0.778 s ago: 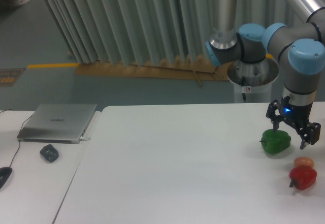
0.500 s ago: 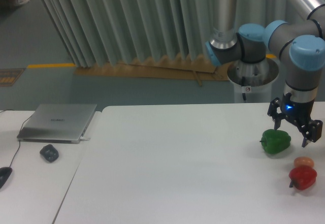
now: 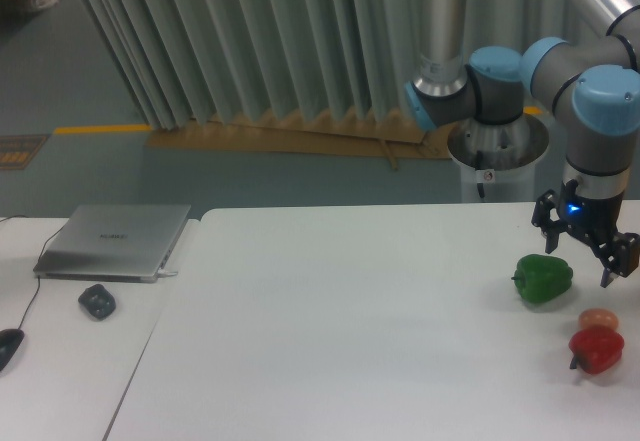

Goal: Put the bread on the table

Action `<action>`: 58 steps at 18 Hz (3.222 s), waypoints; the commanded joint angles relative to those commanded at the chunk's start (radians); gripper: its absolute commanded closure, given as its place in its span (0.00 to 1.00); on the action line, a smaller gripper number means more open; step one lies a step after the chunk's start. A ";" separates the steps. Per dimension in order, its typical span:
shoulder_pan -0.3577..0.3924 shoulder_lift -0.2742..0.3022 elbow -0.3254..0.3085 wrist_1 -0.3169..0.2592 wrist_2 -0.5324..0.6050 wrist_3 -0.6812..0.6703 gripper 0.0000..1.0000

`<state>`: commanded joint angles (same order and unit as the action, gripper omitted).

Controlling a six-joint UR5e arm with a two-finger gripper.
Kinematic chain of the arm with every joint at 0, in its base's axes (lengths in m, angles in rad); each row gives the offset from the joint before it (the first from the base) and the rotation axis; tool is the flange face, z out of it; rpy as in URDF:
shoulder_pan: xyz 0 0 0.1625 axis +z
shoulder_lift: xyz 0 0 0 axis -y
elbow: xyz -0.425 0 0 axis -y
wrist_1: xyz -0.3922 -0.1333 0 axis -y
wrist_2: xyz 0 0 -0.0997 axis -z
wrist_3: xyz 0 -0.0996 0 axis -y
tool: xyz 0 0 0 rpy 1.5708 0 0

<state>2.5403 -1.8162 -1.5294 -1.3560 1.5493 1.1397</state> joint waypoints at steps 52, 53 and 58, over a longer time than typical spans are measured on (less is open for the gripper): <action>0.360 -0.012 -0.008 0.023 0.181 0.589 0.00; 0.383 -0.027 -0.005 0.037 0.181 0.591 0.00; 0.416 -0.066 -0.009 0.032 0.183 0.635 0.00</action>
<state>2.9560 -1.8821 -1.5386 -1.3238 1.7318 1.7746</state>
